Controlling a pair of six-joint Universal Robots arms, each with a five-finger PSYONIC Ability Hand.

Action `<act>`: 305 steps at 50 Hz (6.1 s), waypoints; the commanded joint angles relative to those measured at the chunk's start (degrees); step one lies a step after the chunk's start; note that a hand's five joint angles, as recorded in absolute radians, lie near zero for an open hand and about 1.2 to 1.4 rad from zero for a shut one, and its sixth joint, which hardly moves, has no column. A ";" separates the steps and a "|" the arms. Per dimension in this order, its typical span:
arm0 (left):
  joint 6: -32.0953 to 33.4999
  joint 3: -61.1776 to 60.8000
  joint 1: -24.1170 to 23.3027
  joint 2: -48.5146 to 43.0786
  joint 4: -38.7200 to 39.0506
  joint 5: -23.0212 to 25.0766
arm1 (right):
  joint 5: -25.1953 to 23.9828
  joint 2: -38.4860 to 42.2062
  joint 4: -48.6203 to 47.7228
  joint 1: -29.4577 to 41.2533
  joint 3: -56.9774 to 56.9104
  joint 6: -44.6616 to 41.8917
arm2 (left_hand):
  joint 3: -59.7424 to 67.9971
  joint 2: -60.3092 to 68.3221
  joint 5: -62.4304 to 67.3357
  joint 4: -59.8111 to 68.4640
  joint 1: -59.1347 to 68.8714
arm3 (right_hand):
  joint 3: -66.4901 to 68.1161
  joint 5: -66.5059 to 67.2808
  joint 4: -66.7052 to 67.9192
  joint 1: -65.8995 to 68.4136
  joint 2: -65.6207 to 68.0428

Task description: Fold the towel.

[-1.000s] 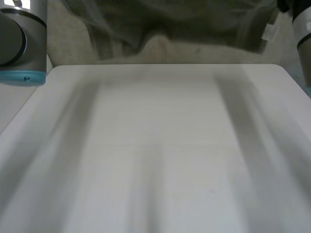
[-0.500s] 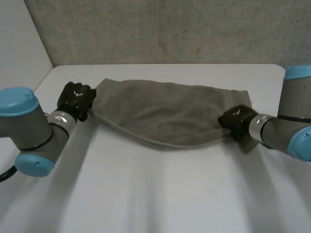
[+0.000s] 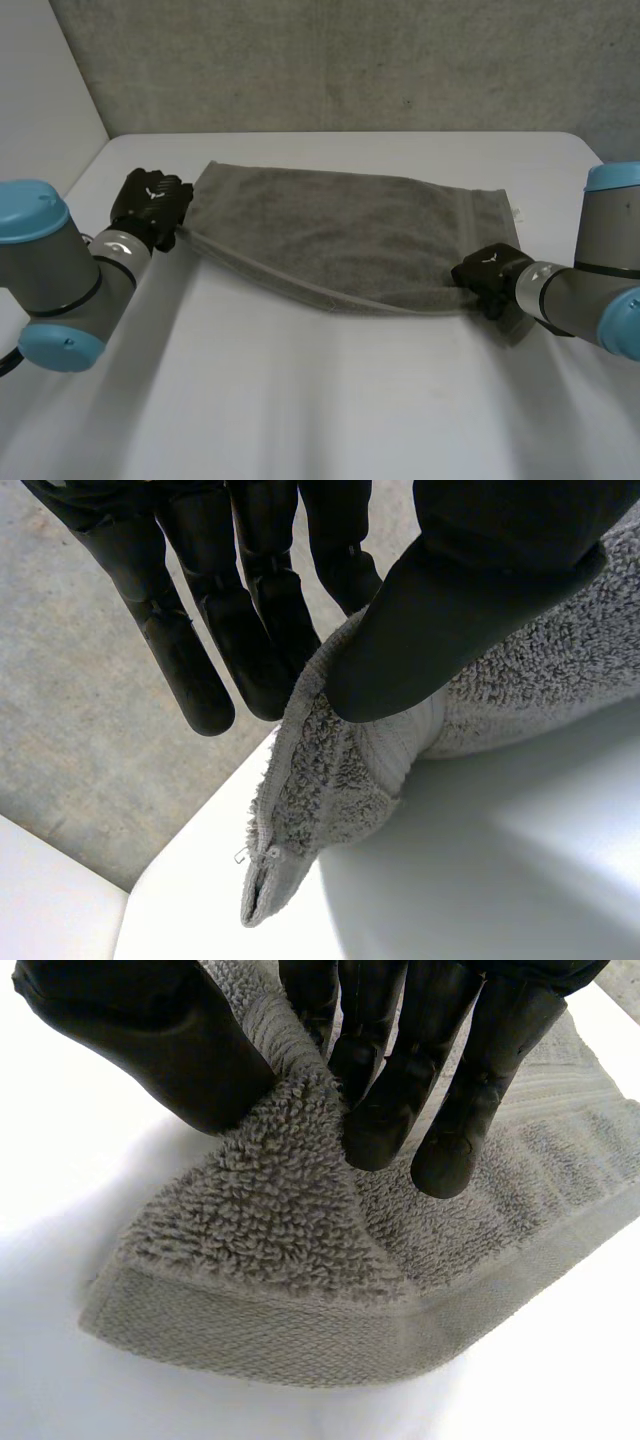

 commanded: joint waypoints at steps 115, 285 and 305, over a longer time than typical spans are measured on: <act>7.11 21.04 -4.76 -17.14 2.50 -8.80 | -0.87 -6.41 4.19 -3.26 -9.98 7.81 | -59.58 -59.62 -59.36 -59.74 -56.44 | -44.39 -45.44 -43.55 -42.56 -43.96; -16.54 19.44 -24.18 -17.99 1.97 -9.68 | 2.73 -13.88 -28.83 9.57 22.36 9.83 | -58.40 -58.45 -58.18 -58.57 -55.27 | -53.47 -54.52 -52.63 -51.64 -53.04; -11.17 14.27 -23.48 -15.73 1.79 -12.49 | 10.90 -3.23 -28.83 6.76 16.38 5.09 | -58.57 -58.61 -58.35 -58.74 -55.44 | -14.58 -15.64 -13.75 -12.76 -14.16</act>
